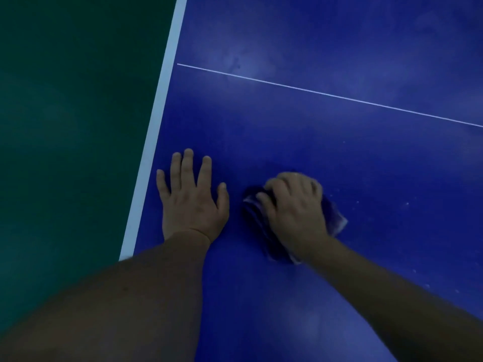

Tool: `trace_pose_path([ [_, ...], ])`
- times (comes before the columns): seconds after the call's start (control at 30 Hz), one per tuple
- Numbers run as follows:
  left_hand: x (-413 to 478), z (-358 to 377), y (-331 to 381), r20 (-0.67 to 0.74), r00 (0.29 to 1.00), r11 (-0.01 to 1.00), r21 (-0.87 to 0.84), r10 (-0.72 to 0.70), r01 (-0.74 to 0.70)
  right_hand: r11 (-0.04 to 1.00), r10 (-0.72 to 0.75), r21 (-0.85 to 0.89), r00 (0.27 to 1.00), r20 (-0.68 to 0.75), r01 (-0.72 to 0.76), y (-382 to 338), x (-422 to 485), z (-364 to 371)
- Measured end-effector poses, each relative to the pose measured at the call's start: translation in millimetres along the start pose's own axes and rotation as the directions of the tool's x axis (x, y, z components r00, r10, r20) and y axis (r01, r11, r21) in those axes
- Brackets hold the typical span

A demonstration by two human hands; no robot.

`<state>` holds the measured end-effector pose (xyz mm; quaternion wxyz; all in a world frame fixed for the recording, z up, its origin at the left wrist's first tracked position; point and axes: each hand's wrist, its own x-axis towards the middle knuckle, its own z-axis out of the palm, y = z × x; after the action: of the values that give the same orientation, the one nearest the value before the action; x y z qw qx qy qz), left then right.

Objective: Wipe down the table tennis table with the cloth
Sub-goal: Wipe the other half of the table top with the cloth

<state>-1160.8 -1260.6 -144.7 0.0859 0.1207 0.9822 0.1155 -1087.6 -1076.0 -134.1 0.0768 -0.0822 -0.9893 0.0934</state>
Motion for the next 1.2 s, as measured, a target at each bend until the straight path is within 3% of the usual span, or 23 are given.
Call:
trace_pose_path([
  [0.07, -0.7, 0.6, -0.5, 0.009, 1.0, 1.0, 0.015, 0.0, -0.001, 0.982, 0.177, -0.059, 0.983, -0.043, -0.179, 31.6, 38.1, -0.3],
  [0.13, -1.1, 0.5, 1.8, 0.015, 1.0, 1.0, 0.021, -0.006, 0.006, 0.885, 0.446, -0.069, 0.882, -0.149, -0.46, 55.5, 102.5, 4.5],
  [0.2, -0.3, -0.8, 1.7, 0.017, 1.0, 0.999, 0.032, -0.006, 0.005, 0.797, 0.587, -0.052, 0.793, -0.166, -0.601, 59.4, 163.5, 13.9],
  [0.23, 0.2, -1.2, 1.9, 0.022, 1.0, 0.999, 0.034, -0.007, 0.006, 0.798, 0.585, -0.066, 0.796, -0.153, -0.599, 50.6, 181.2, 19.3],
  [0.3, 0.8, -1.8, 0.5, 0.04, 0.999, 0.999, 0.043, -0.01, 0.008, 0.875, 0.469, -0.09, 0.879, -0.087, -0.476, 24.5, 181.6, 25.2],
  [0.4, 0.7, -2.5, -0.4, 0.046, 0.999, 1.0, 0.025, -0.002, 0.001, 0.988, 0.15, -0.031, 0.988, -0.039, -0.151, -2.6, 97.7, 19.2],
  [0.47, 0.4, -2.9, 0.4, 0.041, 0.999, 1.0, 0.005, -0.002, 0.002, 1.0, 0.022, 0.014, 1.0, -0.008, -0.021, 14.2, 60.4, 6.6],
  [0.5, 0.4, -2.6, 0.7, 0.042, 0.999, 1.0, 0.005, 0.002, -0.002, 0.999, 0.038, 0.004, 0.999, 0.001, -0.038, 31.8, 65.7, 0.9],
  [0.57, 0.7, -2.2, -0.7, 0.042, 0.999, 1.0, 0.015, 0.013, -0.014, 0.954, 0.281, -0.087, 0.957, -0.076, -0.287, 65.9, 106.0, -1.1],
  [0.63, 0.8, -2.4, -1.0, 0.036, 0.999, 1.0, 0.015, 0.016, -0.016, 0.796, 0.586, -0.062, 0.792, -0.169, -0.602, 92.9, 160.0, 2.3],
  [0.7, 0.7, -2.4, -0.9, 0.039, 0.999, 1.0, 0.015, 0.023, -0.023, 0.693, 0.711, -0.024, 0.688, -0.147, -0.721, 94.5, 192.0, 6.6],
  [0.77, 1.1, -0.7, -1.7, 0.052, 0.998, 0.999, 0.022, 0.036, -0.038, 0.75, 0.648, -0.072, 0.752, -0.12, -0.658, 77.8, 181.8, 12.8],
  [0.87, 1.4, -1.5, -4.1, 0.074, 0.997, 0.999, 0.025, 0.037, -0.039, 0.893, 0.423, -0.106, 0.897, -0.13, -0.437, 38.2, 96.2, 7.0],
  [0.93, 1.9, -1.7, -4.7, 0.069, 0.997, 0.998, 0.028, 0.046, -0.048, 0.933, 0.344, -0.064, 0.93, -0.127, -0.354, 26.6, 39.1, -0.9],
  [1.07, 1.6, -2.4, -4.8, 0.064, 0.996, 0.998, 0.024, 0.057, -0.058, 0.9, 0.409, -0.101, 0.902, -0.14, -0.424, 62.4, 45.8, -11.2],
  [1.13, 2.2, -2.1, -5.1, 0.064, 0.995, 0.996, 0.045, 0.076, -0.079, 0.819, 0.521, -0.16, 0.83, -0.198, -0.551, 88.4, 94.6, -7.2],
  [1.2, 2.2, -2.0, -4.8, 0.058, 0.995, 0.995, 0.052, 0.082, -0.085, 0.737, 0.644, -0.092, 0.738, -0.202, -0.669, 113.9, 146.1, -5.6],
])
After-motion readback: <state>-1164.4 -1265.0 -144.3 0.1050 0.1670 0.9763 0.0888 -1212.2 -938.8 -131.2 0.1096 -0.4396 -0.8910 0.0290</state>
